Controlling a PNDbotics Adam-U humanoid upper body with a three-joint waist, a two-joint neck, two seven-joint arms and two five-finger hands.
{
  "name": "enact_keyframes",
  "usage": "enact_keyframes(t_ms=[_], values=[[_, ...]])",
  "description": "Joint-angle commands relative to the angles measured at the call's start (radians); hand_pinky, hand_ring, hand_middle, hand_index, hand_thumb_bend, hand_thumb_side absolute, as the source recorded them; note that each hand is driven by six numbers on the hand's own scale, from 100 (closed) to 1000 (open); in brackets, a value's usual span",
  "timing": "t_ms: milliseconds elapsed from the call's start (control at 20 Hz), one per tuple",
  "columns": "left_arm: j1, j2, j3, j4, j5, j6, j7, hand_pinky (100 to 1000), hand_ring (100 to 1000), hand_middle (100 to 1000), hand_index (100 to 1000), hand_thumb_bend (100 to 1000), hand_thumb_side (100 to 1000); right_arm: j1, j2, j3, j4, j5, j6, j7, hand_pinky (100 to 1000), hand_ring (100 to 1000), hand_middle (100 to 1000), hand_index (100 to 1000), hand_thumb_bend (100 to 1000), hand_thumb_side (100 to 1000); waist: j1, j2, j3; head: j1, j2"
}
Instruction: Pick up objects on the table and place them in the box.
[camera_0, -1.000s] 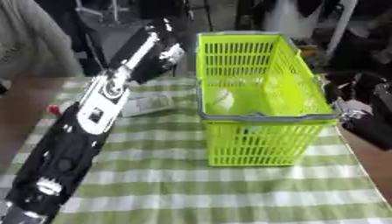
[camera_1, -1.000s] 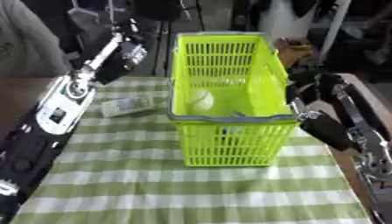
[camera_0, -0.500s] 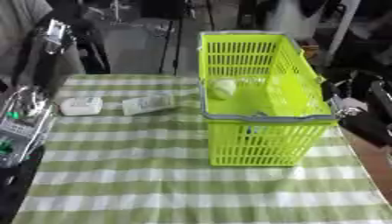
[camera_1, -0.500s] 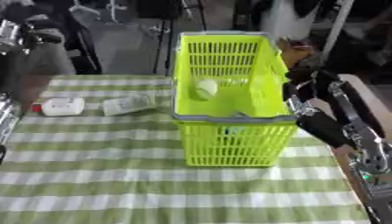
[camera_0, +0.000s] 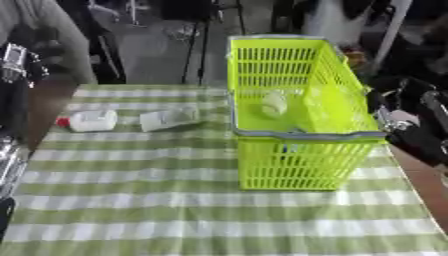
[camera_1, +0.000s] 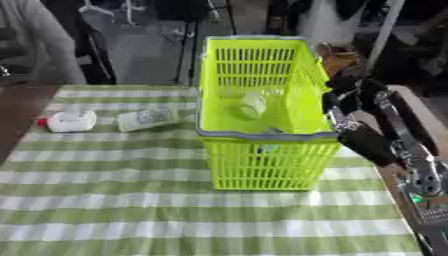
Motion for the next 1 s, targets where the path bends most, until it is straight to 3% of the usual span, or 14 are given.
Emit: enact_keyframes(t_ms=[50, 1000], values=[[-0.001, 0.008, 0.018, -0.017, -0.004, -0.007, -0.002, 674, 769, 798, 810, 356, 964, -0.015, -0.025, -0.011, -0.008, 0.001, 0.0, -0.004, 566, 553, 618, 783, 230, 562, 0.0, -0.009, 0.001, -0.001, 0.0], [0.024, -0.001, 0.02, -0.015, -0.013, -0.022, -0.032, 680, 776, 796, 806, 336, 952, -0.016, -0.024, -0.012, -0.01, 0.002, 0.0, -0.007, 566, 553, 618, 784, 230, 562, 0.005, -0.014, 0.006, -0.009, -0.003]])
